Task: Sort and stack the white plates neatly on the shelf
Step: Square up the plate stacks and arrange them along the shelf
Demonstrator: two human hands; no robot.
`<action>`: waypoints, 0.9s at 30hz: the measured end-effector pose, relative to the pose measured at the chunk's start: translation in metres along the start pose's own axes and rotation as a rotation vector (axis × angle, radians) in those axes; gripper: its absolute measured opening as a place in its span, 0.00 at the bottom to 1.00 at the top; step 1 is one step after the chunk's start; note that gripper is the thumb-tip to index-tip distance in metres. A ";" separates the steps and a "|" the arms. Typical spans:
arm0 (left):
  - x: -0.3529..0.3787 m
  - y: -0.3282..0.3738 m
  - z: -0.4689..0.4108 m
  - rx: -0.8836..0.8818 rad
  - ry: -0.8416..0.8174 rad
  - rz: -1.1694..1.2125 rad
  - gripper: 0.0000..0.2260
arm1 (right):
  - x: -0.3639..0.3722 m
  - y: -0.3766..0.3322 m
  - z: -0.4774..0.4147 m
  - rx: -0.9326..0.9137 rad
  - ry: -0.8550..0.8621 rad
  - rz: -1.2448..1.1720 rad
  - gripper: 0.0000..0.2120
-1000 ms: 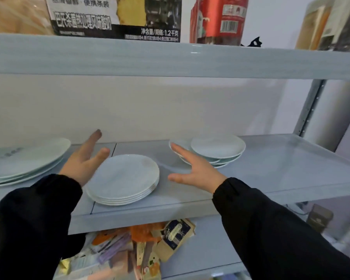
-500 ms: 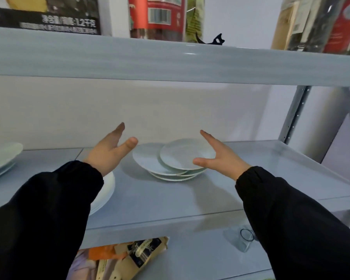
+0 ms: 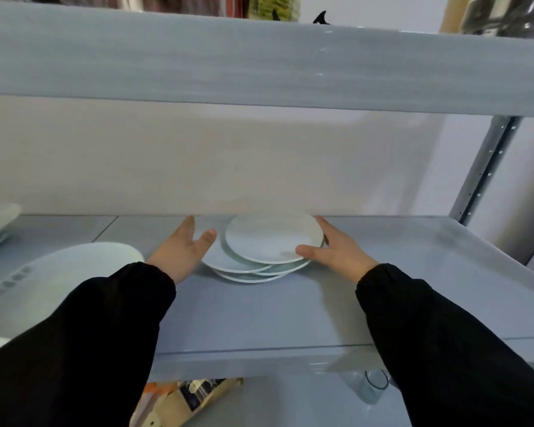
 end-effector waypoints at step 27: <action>0.033 -0.008 -0.004 0.170 -0.138 0.031 0.53 | 0.032 0.012 -0.008 -0.028 -0.077 0.011 0.27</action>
Point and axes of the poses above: each hand's wrist, its own z-axis away from the middle knuckle, its own x-axis out of the palm, y = z × x, the point moved 7 cm from there along -z, towards the middle knuckle, and after that the axes turned 4 degrees about -x, right-handed, at the moved point
